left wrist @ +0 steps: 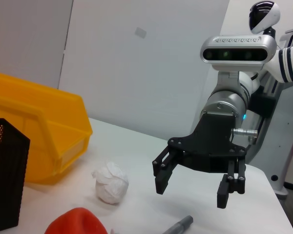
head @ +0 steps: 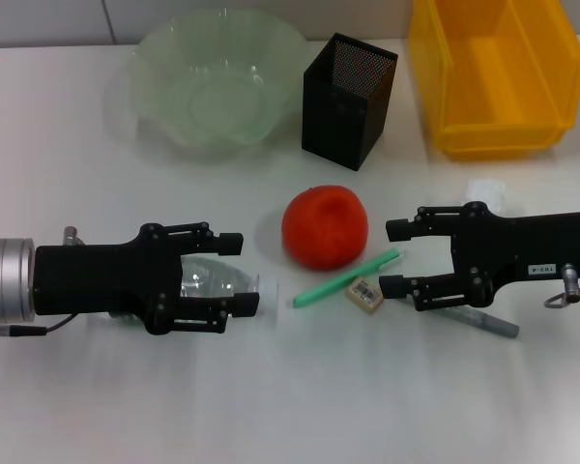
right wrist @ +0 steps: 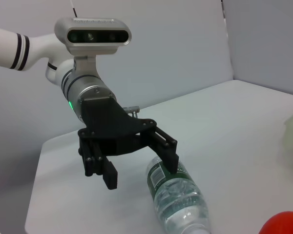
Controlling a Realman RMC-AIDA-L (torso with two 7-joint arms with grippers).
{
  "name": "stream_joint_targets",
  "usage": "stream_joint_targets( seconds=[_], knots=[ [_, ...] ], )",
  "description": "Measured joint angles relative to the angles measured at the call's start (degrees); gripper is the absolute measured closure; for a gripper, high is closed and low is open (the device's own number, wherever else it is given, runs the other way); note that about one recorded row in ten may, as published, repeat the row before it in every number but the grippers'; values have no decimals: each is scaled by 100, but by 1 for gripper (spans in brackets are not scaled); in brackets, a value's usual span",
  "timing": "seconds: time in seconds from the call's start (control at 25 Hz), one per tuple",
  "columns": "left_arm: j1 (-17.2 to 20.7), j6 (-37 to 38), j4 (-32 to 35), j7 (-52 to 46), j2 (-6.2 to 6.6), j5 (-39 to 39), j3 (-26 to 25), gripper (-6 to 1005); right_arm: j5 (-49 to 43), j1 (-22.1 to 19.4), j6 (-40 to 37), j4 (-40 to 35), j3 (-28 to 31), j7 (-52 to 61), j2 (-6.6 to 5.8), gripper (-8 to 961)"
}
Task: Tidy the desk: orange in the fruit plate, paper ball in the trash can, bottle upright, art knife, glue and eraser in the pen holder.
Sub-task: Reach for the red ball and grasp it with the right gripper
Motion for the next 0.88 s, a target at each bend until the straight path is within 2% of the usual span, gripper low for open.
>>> stream_joint_targets(
  seconds=[0.64, 0.88],
  knots=[
    [-17, 9, 44, -18, 1, 18, 46, 200, 7, 25, 61, -29, -4, 52, 4, 180],
    [-5, 23, 44, 10, -24, 18, 42, 200, -9, 43, -38, -473, -39, 507, 9, 180]
  ],
)
